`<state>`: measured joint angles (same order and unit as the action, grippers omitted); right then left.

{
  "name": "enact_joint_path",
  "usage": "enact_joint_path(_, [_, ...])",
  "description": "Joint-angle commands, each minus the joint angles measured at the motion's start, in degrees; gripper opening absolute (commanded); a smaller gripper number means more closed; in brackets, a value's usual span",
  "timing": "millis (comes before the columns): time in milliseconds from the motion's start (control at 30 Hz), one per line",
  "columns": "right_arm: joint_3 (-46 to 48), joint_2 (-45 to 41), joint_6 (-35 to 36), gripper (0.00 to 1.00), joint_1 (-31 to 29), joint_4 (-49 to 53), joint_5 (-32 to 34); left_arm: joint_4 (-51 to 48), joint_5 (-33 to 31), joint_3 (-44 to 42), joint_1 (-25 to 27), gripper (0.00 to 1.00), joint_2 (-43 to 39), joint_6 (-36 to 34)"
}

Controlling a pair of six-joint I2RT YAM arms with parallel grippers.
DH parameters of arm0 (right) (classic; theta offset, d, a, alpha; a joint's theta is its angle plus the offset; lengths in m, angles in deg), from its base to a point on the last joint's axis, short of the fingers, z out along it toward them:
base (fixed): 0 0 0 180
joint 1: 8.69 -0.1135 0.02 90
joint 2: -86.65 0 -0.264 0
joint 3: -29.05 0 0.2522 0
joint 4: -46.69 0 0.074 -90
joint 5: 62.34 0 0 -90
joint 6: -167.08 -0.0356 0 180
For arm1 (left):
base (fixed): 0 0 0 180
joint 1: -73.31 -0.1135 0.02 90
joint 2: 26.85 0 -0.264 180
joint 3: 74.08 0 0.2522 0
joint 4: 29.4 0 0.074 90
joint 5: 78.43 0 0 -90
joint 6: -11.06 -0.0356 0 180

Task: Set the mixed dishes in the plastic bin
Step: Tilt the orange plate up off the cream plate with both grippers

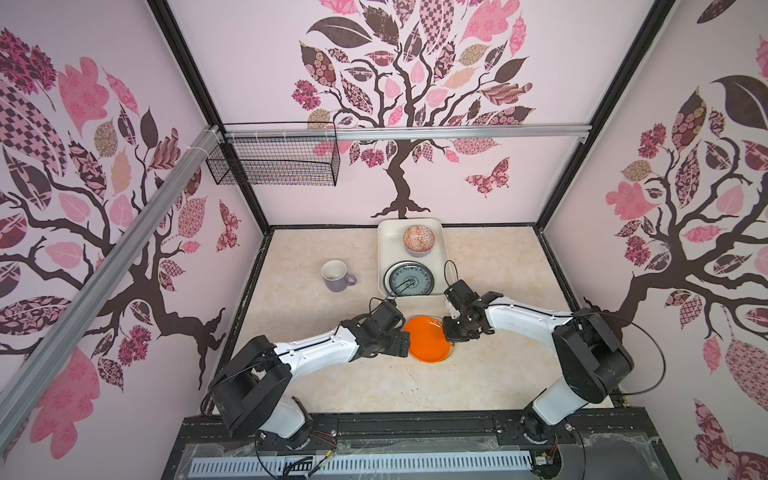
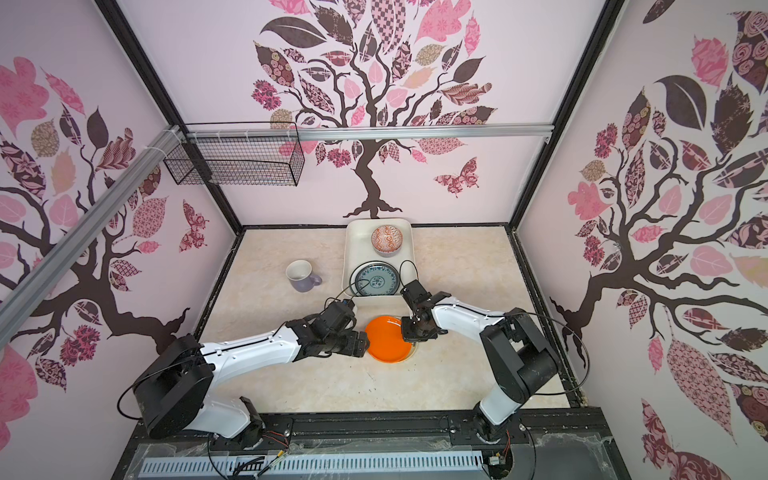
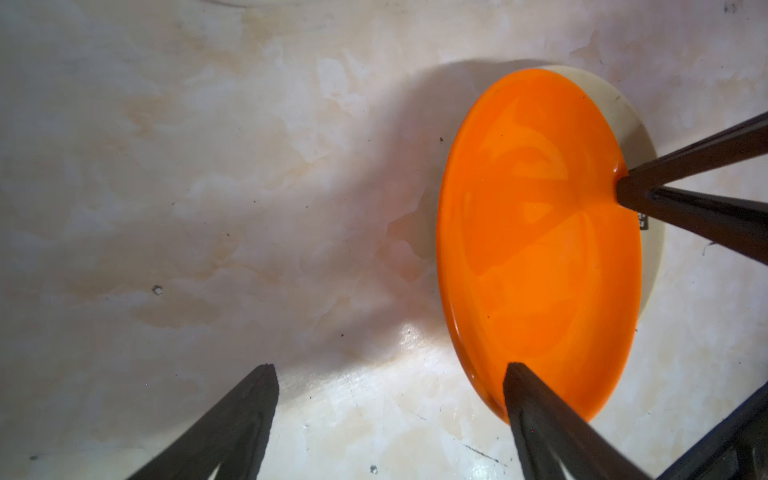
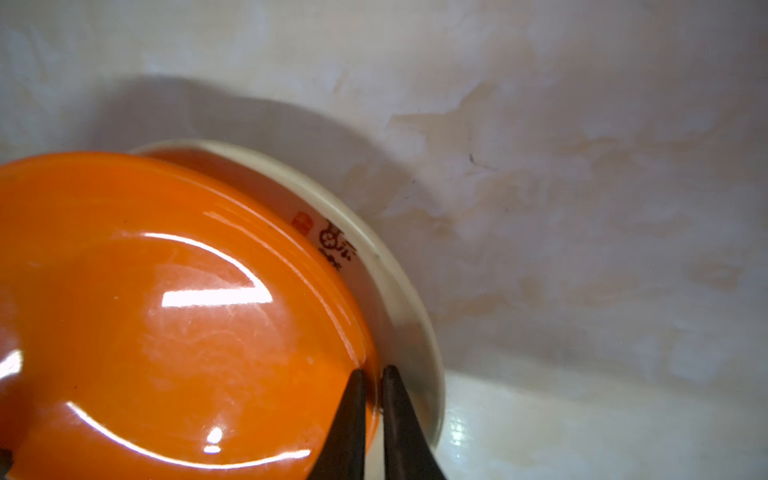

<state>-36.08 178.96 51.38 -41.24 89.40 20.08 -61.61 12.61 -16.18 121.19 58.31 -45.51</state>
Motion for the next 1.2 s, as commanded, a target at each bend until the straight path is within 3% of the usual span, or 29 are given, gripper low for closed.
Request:
enact_joint_path(0, [0.49,1.30,0.13,0.13,-0.49,0.16,-0.77,2.59,1.94,2.27,-0.39,0.89,1.50,0.28])
enact_joint_path(400, [0.49,0.93,0.58,0.12,-1.63,-0.13,-1.41,3.65,3.26,5.02,-0.59,0.84,4.86,0.43])
enact_joint_path(700, [0.90,0.14,0.82,0.12,-1.81,-0.03,-1.22,2.13,2.91,6.22,-0.68,0.47,6.13,-0.21])
enact_joint_path(900, [1.53,-0.10,1.00,0.12,-1.81,-0.34,-1.33,2.37,3.08,6.14,-0.68,0.37,7.12,0.14])
enact_joint_path(1167, [1.63,-1.14,1.30,0.15,-1.81,-0.06,-0.91,0.92,3.72,7.72,-0.67,0.12,8.15,-0.27])
